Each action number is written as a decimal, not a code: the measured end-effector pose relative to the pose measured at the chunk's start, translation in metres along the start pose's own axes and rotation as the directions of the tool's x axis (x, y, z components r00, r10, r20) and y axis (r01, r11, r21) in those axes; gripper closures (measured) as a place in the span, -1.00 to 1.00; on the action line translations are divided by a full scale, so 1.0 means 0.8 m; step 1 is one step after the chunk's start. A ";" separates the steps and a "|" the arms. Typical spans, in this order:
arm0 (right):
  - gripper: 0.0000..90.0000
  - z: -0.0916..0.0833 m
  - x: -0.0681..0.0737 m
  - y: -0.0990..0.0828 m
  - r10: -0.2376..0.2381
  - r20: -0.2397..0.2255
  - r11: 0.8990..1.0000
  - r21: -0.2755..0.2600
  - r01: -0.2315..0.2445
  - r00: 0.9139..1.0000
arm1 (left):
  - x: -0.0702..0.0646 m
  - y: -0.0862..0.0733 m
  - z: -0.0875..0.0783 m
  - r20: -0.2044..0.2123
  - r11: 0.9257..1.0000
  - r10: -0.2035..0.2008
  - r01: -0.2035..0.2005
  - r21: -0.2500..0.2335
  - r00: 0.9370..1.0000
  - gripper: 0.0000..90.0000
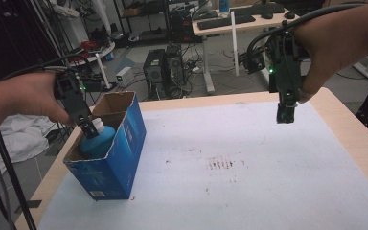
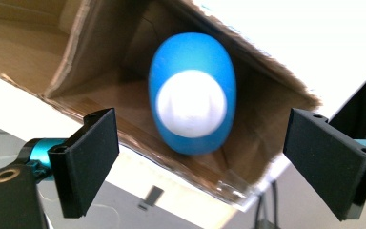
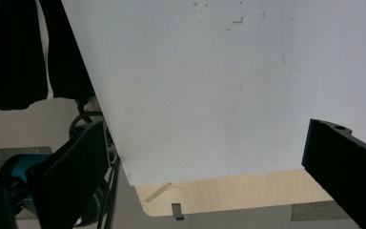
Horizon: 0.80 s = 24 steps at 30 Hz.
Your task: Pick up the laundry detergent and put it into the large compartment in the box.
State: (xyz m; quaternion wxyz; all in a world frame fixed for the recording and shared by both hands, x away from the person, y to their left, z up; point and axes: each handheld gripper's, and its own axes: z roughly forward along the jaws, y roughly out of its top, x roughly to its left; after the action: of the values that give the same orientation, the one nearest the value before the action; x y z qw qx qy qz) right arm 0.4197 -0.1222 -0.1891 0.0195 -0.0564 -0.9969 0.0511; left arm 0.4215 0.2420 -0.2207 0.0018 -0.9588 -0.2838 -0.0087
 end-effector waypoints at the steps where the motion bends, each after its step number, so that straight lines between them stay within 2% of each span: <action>1: -0.98 0.000 0.001 -0.001 0.013 -0.003 1.000 0.003 -0.013 1.000 | -0.006 0.004 -0.006 -0.009 1.000 0.011 -0.011 -0.012 1.000 -0.75; 2: -0.98 0.001 -0.001 -0.001 0.003 -0.002 1.000 0.001 -0.003 1.000 | -0.009 0.006 -0.009 -0.013 1.000 0.020 -0.021 -0.019 1.000 -0.78; 6: -0.98 0.001 -0.001 -0.003 0.014 -0.003 1.000 0.003 -0.014 1.000 | -0.024 0.017 -0.023 -0.034 0.998 0.058 -0.059 -0.026 0.998 -0.82; 8: -0.98 0.001 -0.001 -0.003 0.024 -0.003 1.000 0.004 -0.024 1.000 | -0.024 0.017 -0.023 -0.034 0.998 0.058 -0.059 -0.026 0.998 -0.86; 9: -0.98 0.000 -0.002 -0.003 0.013 -0.004 1.000 -0.002 -0.013 1.000 | -0.036 0.028 -0.032 -0.041 0.994 0.100 -0.102 -0.032 0.994 -0.86; 12: -0.98 0.001 -0.002 -0.003 0.006 -0.002 1.000 -0.007 -0.007 1.000 | -0.045 0.039 -0.037 -0.052 0.990 0.132 -0.134 -0.041 0.990 -0.88; 14: -0.98 0.001 -0.002 -0.003 0.002 -0.003 1.000 -0.005 -0.002 1.000 | -0.049 0.043 -0.039 -0.052 0.989 0.139 -0.141 -0.044 0.989 -0.94; 15: -0.98 0.001 -0.002 -0.003 0.001 -0.002 1.000 -0.001 -0.001 1.000 | -0.053 0.048 -0.040 -0.059 0.985 0.162 -0.165 -0.045 0.985 -0.95; 16: -0.98 0.001 -0.001 -0.003 0.011 -0.005 1.000 0.001 -0.011 1.000 | -0.059 0.054 -0.040 -0.037 0.983 0.179 -0.181 -0.036 0.983 -0.95; 17: -0.98 0.001 -0.002 -0.004 0.005 -0.005 1.000 -0.004 -0.005 1.000 | -0.064 0.059 -0.040 -0.033 0.979 0.198 -0.199 -0.032 0.980 -0.95; 18: -0.98 0.001 -0.002 -0.004 0.005 -0.005 1.000 -0.004 -0.005 1.000 | -0.064 0.059 -0.040 -0.033 0.979 0.198 -0.199 -0.032 0.980 -0.95; 20: -0.98 0.001 -0.002 -0.005 0.012 -0.005 1.000 -0.009 -0.012 1.000 | -0.076 0.070 -0.040 -0.022 0.972 0.232 -0.233 -0.038 0.973 -0.96; 21: -0.98 0.001 -0.002 -0.006 0.016 -0.007 1.000 -0.009 -0.016 1.000 | -0.076 0.070 -0.040 -0.022 0.972 0.232 -0.233 -0.038 0.973 -0.96; 22: -0.98 0.001 -0.002 -0.006 0.015 -0.007 1.000 -0.009 -0.015 1.000 | -0.082 0.076 -0.039 -0.015 0.964 0.263 -0.263 -0.037 0.965 -0.96; 23: -0.98 0.001 -0.002 -0.006 0.016 -0.005 1.000 -0.008 -0.016 1.000 | -0.086 0.080 -0.037 -0.011 0.961 0.273 -0.274 -0.035 0.962 -0.96; 24: -0.98 0.001 -0.003 -0.007 0.017 -0.007 1.000 -0.008 -0.017 1.000 | -0.086 0.080 -0.037 -0.011 0.961 0.273 -0.274 -0.035 0.962 -0.96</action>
State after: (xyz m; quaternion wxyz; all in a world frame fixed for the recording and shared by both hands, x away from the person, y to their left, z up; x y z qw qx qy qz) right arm 0.4211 -0.1277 -0.1894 0.0222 -0.0649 -0.9965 0.0472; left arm 0.3986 0.1506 -0.1922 -0.0135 -0.9887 -0.1484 -0.0166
